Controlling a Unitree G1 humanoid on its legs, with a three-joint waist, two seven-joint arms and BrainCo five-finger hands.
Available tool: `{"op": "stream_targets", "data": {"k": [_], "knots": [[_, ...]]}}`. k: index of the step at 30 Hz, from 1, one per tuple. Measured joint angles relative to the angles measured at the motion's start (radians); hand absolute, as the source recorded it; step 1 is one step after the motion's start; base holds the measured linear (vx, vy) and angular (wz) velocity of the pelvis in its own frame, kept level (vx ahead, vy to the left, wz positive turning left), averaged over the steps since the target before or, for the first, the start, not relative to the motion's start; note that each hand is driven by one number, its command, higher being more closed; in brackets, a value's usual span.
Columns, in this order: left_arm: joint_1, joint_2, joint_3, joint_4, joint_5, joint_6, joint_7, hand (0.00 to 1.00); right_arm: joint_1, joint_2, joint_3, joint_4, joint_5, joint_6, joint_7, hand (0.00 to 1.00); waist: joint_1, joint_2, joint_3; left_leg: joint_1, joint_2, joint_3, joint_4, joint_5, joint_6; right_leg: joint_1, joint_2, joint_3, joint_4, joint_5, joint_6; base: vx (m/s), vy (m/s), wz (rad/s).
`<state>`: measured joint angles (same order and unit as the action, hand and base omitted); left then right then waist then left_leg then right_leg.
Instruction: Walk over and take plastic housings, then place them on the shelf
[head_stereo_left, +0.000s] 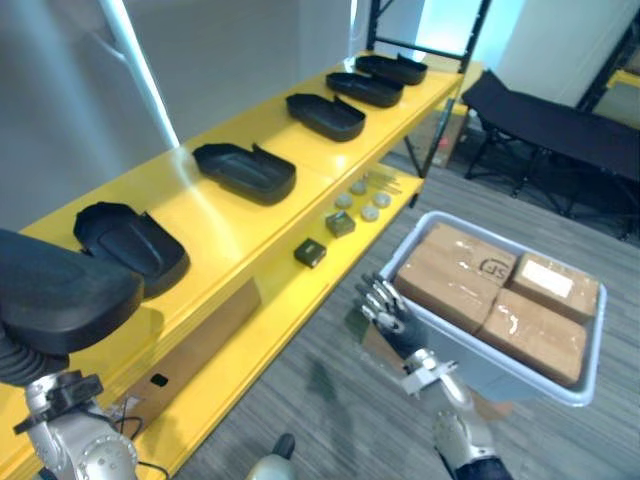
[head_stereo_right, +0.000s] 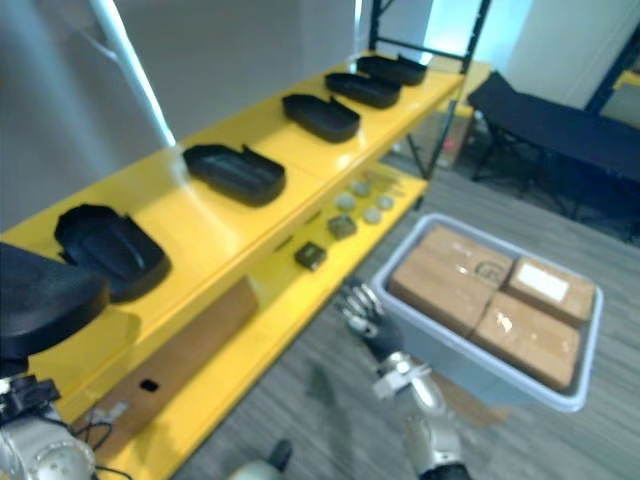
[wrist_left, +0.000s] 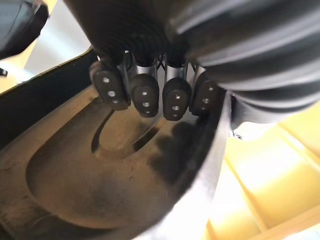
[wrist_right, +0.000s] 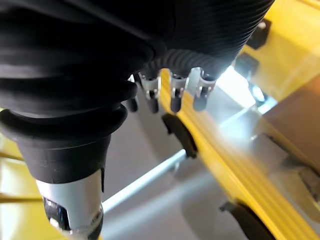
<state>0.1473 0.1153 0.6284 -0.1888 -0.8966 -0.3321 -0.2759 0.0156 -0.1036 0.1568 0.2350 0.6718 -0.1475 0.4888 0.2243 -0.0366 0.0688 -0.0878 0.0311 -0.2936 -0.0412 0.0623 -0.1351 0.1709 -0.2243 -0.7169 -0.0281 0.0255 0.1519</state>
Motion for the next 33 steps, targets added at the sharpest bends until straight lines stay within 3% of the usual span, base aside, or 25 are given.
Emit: {"op": "stream_targets", "data": {"k": [8,14,20,22,25,27,29,33], "knots": [[0.037,0.062,0.052,-0.006,0.141,0.007,0.072,1.00,-0.031,-0.005,0.056,0.035,0.001,0.000,-0.022,0.00,0.044,0.003,0.001,-0.006,-0.010,-0.058,0.012,0.001,-0.003,0.026,-0.002,-0.052,0.036,-0.043,-0.001,-0.01,-0.018,0.23],[0.050,0.082,0.071,-0.006,0.227,0.007,0.070,1.00,-0.006,-0.020,0.071,0.017,0.000,-0.009,-0.131,0.00,0.066,0.011,0.003,-0.054,-0.031,-0.175,-0.022,0.043,-0.001,0.042,0.003,-0.165,0.082,-0.087,-0.005,-0.04,-0.047,0.65],[0.107,0.160,0.071,-0.006,0.250,0.005,0.065,1.00,0.006,-0.022,0.070,0.006,-0.017,-0.027,-0.170,0.00,0.073,0.018,0.008,-0.068,-0.047,-0.195,-0.037,0.074,0.003,0.042,-0.009,-0.102,0.113,-0.105,-0.027,-0.03,0.006,0.36],[0.111,0.164,0.071,-0.006,0.301,0.004,0.080,1.00,0.001,-0.022,0.069,-0.005,-0.017,-0.026,-0.169,0.00,0.071,0.021,0.010,-0.067,-0.048,-0.190,-0.037,0.071,0.009,0.041,-0.010,-0.092,0.112,-0.114,-0.029,-0.04,-0.014,-0.04],[0.105,0.199,0.036,-0.006,0.398,0.005,0.115,1.00,0.008,-0.029,0.068,-0.032,-0.015,-0.021,-0.174,0.00,0.041,0.034,0.019,-0.081,-0.049,-0.194,-0.034,0.075,0.013,0.030,-0.006,-0.041,0.162,-0.192,-0.029,-0.09,-0.049,0.38],[0.068,0.269,-0.028,-0.008,0.456,0.009,0.135,1.00,0.048,-0.047,0.063,-0.068,-0.007,-0.023,-0.184,0.00,0.015,0.033,0.019,-0.115,-0.052,-0.225,-0.019,0.087,0.014,-0.037,0.034,0.114,0.249,-0.294,-0.049,-0.16,-0.107,0.92],[0.034,0.314,-0.061,-0.007,0.485,0.011,0.147,1.00,0.072,-0.068,0.057,-0.079,0.019,-0.029,-0.184,0.00,0.003,0.032,0.027,-0.129,-0.049,-0.253,-0.028,0.118,-0.017,-0.059,0.039,0.123,0.305,-0.317,-0.040,-0.14,-0.133,0.78],[0.019,0.369,-0.092,-0.010,0.488,0.016,0.196,1.00,0.073,-0.110,0.046,-0.079,0.022,-0.040,-0.151,0.00,0.008,0.073,0.081,-0.163,-0.050,-0.229,-0.017,0.138,0.000,-0.106,0.023,0.119,0.387,-0.348,-0.034,-0.08,-0.061,0.15]]}}
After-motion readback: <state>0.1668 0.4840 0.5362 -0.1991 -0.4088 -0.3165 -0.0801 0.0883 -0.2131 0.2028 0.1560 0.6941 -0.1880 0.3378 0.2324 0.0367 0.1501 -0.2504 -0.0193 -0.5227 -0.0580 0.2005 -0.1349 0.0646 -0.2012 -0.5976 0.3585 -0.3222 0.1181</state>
